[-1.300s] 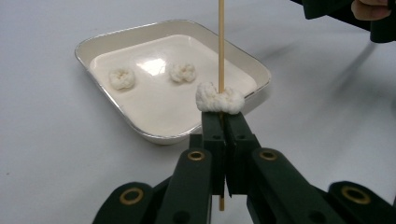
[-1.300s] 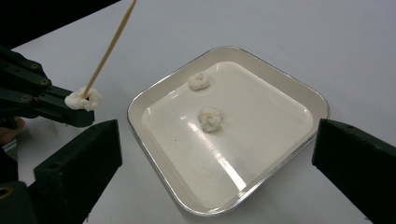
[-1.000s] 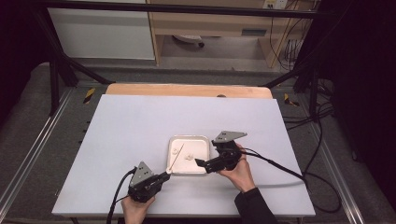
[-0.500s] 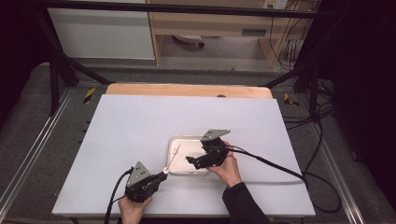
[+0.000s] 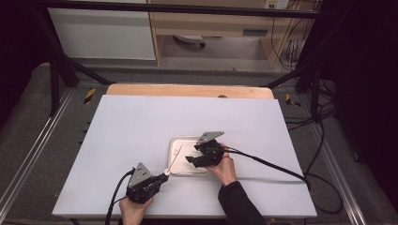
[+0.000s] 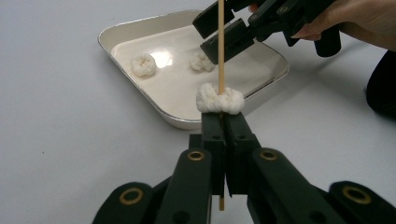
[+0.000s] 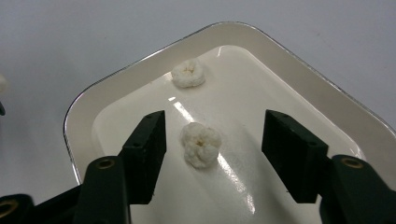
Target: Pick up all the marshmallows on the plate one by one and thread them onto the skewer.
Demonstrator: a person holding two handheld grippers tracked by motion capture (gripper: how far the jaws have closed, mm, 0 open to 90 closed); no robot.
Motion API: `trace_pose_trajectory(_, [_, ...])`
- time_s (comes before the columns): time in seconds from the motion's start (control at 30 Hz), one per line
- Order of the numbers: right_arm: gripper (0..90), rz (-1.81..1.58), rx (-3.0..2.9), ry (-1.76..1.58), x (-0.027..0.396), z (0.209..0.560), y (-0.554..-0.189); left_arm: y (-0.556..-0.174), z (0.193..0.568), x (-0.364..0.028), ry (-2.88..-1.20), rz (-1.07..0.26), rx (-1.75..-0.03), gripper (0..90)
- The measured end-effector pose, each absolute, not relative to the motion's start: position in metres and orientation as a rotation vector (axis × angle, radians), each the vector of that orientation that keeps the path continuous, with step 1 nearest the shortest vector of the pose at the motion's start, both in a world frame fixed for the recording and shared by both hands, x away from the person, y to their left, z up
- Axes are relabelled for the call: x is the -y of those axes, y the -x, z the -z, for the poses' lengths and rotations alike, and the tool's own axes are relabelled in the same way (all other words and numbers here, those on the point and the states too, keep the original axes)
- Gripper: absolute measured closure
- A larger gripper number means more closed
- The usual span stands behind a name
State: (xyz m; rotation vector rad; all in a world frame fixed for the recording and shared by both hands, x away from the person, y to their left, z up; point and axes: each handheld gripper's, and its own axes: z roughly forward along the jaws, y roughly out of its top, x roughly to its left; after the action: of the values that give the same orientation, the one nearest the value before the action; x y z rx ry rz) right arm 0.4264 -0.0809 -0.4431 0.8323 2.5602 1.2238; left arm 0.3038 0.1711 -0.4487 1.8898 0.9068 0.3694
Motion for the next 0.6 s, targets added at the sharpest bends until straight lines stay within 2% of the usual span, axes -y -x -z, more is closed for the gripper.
trace_pose_trajectory(0.33, [57.4, -1.236, -2.595, -0.772, 0.077, 0.45, -0.427, -0.304, 0.449, -0.17, -1.893, -0.368, -0.905, 87.9])
trace_pose_trajectory(0.6, [65.6, -1.224, -2.609, -0.726, 0.076, 0.454, -0.426, -0.304, 0.449, -0.17, -1.896, -0.368, -0.903, 87.9])
